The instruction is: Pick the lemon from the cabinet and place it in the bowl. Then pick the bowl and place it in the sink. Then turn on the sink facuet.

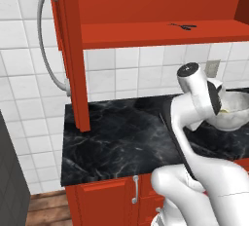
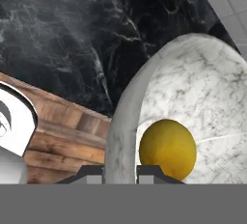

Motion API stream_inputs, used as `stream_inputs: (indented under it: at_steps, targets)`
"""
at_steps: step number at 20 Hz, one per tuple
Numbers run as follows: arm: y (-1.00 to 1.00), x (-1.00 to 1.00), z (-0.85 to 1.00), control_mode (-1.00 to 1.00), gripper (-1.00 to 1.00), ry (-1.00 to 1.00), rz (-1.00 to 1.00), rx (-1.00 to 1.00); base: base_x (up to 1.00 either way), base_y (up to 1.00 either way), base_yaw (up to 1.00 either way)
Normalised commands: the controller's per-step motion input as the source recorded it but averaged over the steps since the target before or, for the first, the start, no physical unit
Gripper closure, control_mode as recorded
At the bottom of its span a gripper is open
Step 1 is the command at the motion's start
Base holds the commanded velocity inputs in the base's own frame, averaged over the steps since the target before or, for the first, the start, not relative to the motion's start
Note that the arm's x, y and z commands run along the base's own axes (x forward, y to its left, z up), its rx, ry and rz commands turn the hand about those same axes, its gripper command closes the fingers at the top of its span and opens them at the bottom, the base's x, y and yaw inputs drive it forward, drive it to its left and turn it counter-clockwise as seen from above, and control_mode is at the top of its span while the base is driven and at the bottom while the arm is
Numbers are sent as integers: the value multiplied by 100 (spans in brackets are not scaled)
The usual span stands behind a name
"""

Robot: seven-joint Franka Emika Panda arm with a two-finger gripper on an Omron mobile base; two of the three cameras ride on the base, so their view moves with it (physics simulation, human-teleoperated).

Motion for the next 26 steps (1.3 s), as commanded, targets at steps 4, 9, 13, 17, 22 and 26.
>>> stream_inputs:
  at_steps: [4,9,13,17,22,26]
  targets:
    - [0,-63,73,-100,100,-9,5,0,0,0,0]
    - [-1,-64,65,-100,100,-14,20,1,0,0,0]
    - [3,-42,35,-100,100,-7,37,2,0,0,0]
    - [48,-32,1,-100,100,-2,35,2,0,0,0]
    - [69,-33,12,-100,100,-1,28,2,0,0,0]
    - [16,-33,44,-100,100,-1,15,5,0,0,0]
